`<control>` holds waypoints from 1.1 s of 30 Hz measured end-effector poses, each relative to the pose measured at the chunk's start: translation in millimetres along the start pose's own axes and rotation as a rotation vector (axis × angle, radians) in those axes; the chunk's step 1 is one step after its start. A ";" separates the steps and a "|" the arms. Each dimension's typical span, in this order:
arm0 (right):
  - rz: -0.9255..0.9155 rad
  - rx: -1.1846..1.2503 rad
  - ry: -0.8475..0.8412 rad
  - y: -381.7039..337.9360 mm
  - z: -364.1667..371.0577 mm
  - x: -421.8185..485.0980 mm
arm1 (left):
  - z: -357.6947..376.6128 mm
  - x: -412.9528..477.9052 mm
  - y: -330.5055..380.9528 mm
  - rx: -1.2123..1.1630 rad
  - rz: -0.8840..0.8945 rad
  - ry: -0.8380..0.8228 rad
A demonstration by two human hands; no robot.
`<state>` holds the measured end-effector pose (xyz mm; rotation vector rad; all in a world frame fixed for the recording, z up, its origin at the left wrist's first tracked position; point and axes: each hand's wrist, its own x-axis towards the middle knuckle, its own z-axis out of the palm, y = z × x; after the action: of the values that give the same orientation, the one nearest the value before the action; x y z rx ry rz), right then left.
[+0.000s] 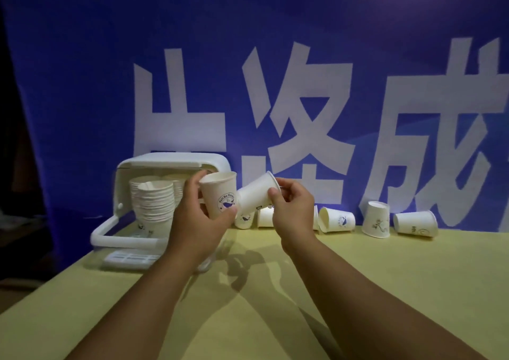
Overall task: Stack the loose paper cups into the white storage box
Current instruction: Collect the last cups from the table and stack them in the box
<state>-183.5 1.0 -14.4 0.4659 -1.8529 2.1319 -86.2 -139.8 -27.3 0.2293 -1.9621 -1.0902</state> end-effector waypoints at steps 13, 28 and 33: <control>-0.233 -0.046 -0.024 -1.0 66.3 10.3 | -37.4 19.1 -32.9 0.228 -0.200 -0.090; -0.423 -0.319 -0.409 8.1 69.9 -7.4 | -42.9 24.5 -42.7 0.317 -0.218 0.031; -0.416 -0.390 -0.453 20.7 73.1 -11.6 | -40.1 22.6 -39.7 0.199 -0.165 0.141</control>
<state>-177.2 -74.3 -28.6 1.1883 -2.0967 1.4304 -79.1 -199.8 -34.1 0.5698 -1.9499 -0.9535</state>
